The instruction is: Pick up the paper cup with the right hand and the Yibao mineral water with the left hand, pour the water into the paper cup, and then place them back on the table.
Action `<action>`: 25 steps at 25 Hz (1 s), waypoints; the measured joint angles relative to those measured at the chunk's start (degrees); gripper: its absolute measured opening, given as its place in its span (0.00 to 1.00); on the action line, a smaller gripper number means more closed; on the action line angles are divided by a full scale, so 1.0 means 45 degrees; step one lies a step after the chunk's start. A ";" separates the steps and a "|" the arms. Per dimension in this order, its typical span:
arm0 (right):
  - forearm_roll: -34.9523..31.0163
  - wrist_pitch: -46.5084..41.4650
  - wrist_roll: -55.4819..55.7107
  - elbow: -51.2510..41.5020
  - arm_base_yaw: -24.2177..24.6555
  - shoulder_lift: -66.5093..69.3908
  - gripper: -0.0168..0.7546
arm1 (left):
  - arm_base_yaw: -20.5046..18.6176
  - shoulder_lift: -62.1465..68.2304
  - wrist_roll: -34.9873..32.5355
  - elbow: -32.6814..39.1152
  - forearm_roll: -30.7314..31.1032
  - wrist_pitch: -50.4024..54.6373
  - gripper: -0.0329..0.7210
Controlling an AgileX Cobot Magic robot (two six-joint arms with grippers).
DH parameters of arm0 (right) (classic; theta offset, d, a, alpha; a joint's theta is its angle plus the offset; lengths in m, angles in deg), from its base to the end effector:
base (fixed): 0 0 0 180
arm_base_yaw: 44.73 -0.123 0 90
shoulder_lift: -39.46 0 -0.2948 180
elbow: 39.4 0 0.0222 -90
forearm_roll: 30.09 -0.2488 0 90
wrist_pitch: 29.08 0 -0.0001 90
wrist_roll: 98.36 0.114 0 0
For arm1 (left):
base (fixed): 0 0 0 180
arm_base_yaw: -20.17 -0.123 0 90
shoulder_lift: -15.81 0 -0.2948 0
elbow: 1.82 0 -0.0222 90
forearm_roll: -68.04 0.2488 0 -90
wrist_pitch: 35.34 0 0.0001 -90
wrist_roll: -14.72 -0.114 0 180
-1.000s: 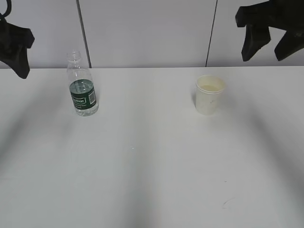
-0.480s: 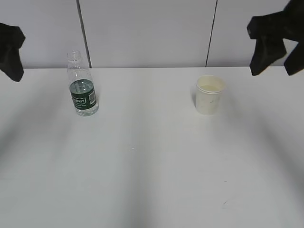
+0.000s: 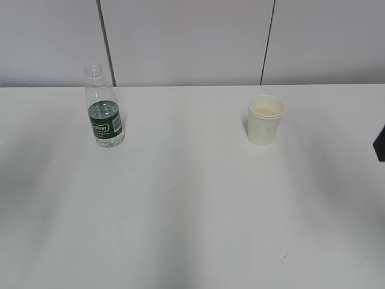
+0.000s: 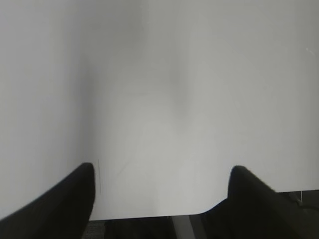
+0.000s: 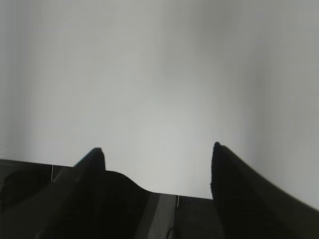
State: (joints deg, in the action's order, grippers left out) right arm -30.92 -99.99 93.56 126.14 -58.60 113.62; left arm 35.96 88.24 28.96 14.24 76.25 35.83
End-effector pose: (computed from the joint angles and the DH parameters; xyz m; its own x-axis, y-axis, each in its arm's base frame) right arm 0.2011 0.0513 0.3280 -0.9406 -0.0148 -0.3392 -0.0468 0.9952 0.0864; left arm 0.1953 -0.0392 0.3270 -0.9278 0.0558 -0.3688 0.0387 0.9978 0.0537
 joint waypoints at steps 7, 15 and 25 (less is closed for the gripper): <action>0.0000 -0.0011 -0.0020 -0.2280 0.0000 -0.2492 0.70 | 0.0000 -0.1971 0.0000 0.1749 0.0041 0.0000 0.69; 0.1096 -0.0060 -0.0020 -0.4418 -0.0024 -0.5535 0.70 | 0.0000 -0.4751 -0.0009 0.3528 0.0109 -0.0073 0.65; 0.1778 0.0271 -0.0108 -0.6595 -0.0024 -0.9691 0.70 | 0.0000 -0.8507 -0.0024 0.5559 0.0137 -0.0778 0.65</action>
State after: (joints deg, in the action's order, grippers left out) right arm -22.92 -98.77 93.07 96.46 -58.71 70.02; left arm 35.96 49.95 28.85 39.25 76.86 32.33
